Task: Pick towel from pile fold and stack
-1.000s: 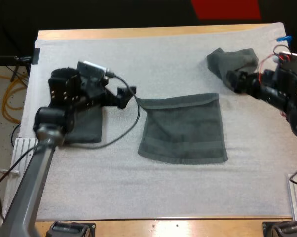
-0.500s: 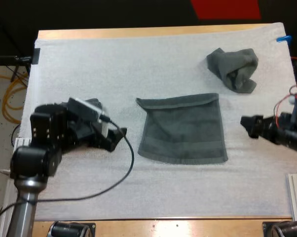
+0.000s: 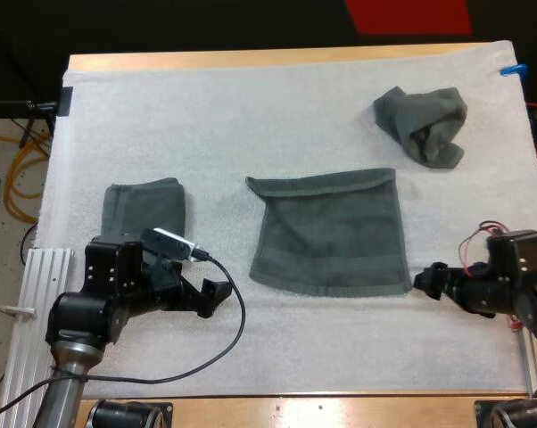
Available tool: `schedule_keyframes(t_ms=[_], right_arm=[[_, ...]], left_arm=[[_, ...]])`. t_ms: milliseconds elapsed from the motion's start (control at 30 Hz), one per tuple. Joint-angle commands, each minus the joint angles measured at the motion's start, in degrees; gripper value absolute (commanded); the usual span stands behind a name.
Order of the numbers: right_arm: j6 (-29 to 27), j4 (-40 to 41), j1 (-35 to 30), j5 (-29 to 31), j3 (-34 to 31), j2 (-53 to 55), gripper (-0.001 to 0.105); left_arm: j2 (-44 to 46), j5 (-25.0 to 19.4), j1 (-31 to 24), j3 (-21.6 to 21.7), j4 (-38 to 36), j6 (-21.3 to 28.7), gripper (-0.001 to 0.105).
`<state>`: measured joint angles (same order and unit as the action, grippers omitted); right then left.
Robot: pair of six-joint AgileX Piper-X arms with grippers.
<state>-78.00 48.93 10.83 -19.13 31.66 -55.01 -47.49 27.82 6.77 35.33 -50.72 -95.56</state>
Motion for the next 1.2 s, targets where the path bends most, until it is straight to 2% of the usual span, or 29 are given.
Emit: schedule_keyframes(t_ms=[0,433,533,700,867,933,1000,1033,1067,1167], right_arm=[[1.42,-4.34,0.14,-1.86,-0.94,-2.02,0.075],[7.42,-21.74,0.14,-10.38,-1.72,-21.71,0.075],[7.77,-23.39,0.14,-12.27,-1.72,-24.31,0.071],[7.77,-24.20,0.14,-15.11,-1.72,-27.27,0.052],[7.77,-24.12,0.14,-17.17,-1.72,-27.95,0.046],[7.77,-24.11,0.14,-16.71,-1.72,-27.95,0.038],[7.40,-24.11,0.14,-15.97,-1.72,-27.95,0.016],[7.22,-24.11,0.14,-15.72,-1.72,-27.95,0.010],[6.87,-24.11,0.14,-15.34,-1.72,-27.95,0.000],[5.73,-22.92,0.14,-14.46,-1.72,-27.25,0.001]], left_arm=[[0.32,0.58,0.39,0.14,1.15,-0.61,0.097],[0.32,1.62,0.39,0.15,1.75,-0.61,0.097],[0.32,1.62,0.39,0.15,1.75,-0.61,0.097],[0.32,1.62,0.39,0.15,1.75,-0.61,0.097],[0.32,1.62,0.39,0.15,1.75,-0.61,0.097],[0.32,1.62,0.39,0.15,1.88,-0.61,0.097],[0.32,1.62,0.39,0.15,2.06,-0.61,0.097],[0.32,1.68,0.39,0.15,2.18,-0.61,0.097],[0.32,2.26,0.39,0.15,2.43,-0.61,0.097],[0.32,5.86,0.39,0.15,4.19,-0.61,0.097]])
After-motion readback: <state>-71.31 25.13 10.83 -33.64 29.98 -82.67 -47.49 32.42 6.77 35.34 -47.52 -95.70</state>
